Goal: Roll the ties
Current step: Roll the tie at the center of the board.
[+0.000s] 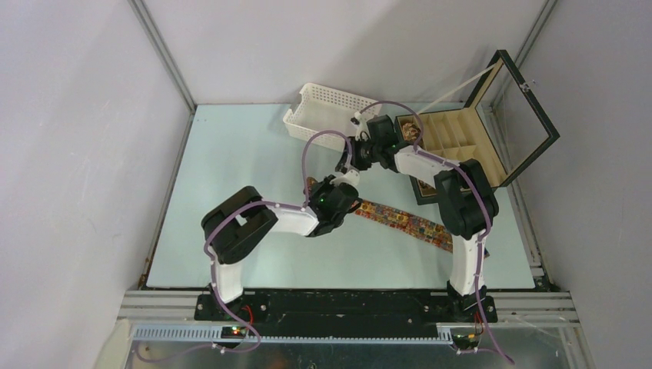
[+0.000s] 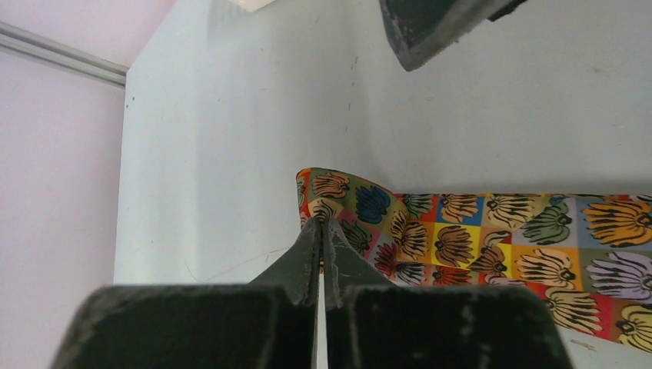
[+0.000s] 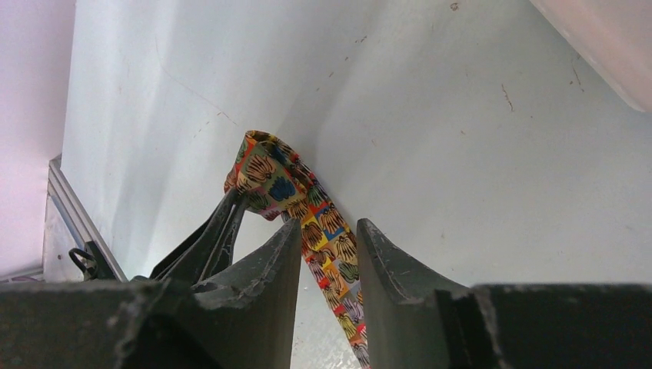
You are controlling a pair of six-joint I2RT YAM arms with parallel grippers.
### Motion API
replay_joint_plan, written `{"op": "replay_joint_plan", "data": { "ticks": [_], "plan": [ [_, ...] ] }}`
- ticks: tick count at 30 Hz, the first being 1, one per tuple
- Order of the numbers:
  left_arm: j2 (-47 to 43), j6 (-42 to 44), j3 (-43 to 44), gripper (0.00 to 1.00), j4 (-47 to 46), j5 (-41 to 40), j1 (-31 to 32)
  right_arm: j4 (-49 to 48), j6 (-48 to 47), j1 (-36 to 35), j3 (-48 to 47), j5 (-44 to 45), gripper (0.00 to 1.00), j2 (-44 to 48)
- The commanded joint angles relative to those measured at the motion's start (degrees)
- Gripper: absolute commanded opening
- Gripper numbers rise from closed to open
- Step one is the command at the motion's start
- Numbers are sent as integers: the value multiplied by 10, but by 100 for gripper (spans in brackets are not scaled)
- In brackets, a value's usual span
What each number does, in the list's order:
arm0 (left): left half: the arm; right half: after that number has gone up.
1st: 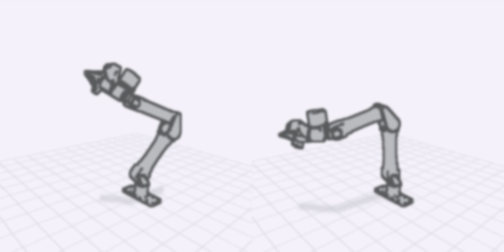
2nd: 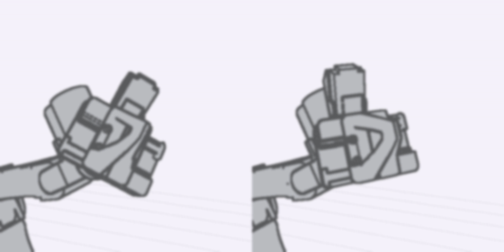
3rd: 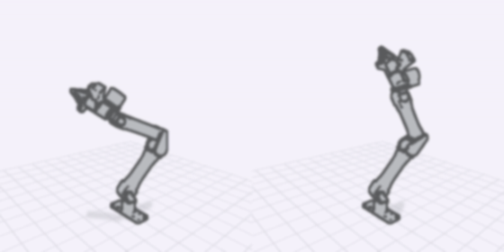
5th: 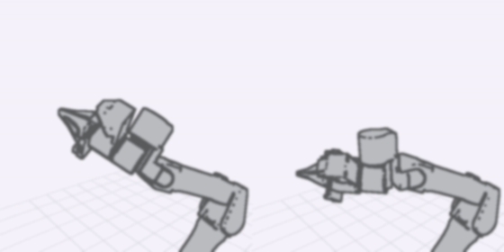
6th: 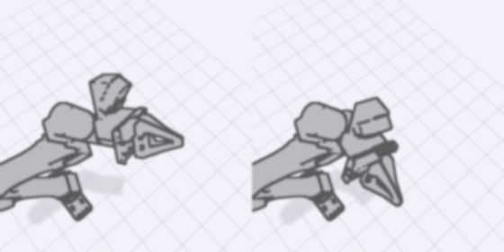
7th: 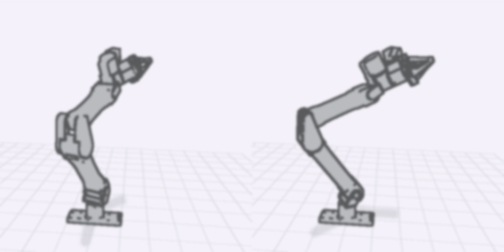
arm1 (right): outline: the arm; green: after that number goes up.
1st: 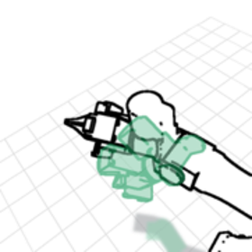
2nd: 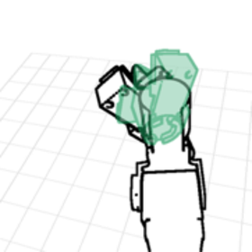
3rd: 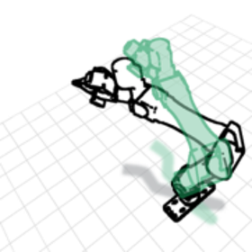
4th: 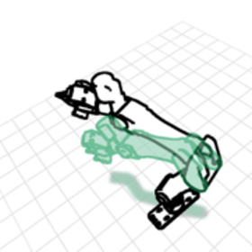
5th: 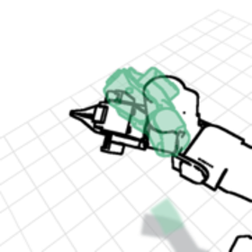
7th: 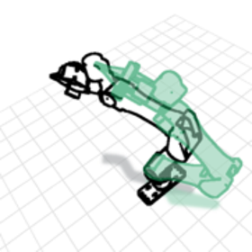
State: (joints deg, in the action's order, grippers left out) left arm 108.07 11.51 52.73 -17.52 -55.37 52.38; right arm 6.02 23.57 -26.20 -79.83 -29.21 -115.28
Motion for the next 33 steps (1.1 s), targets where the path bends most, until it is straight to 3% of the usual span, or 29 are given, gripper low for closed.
{"op": "replay_joint_plan", "data": {
  "ticks": [1,11,33],
  "plan": [
    [10,22,11,0,-31,-18,13,-23,-2,7,-1,-13,36,28],
    [15,30,9,0,-33,-9,24,14,-18,11,-38,-58,42,3],
    [9,7,19,0,13,82,31,51,-30,11,-63,-56,45,-5]
  ]
}}
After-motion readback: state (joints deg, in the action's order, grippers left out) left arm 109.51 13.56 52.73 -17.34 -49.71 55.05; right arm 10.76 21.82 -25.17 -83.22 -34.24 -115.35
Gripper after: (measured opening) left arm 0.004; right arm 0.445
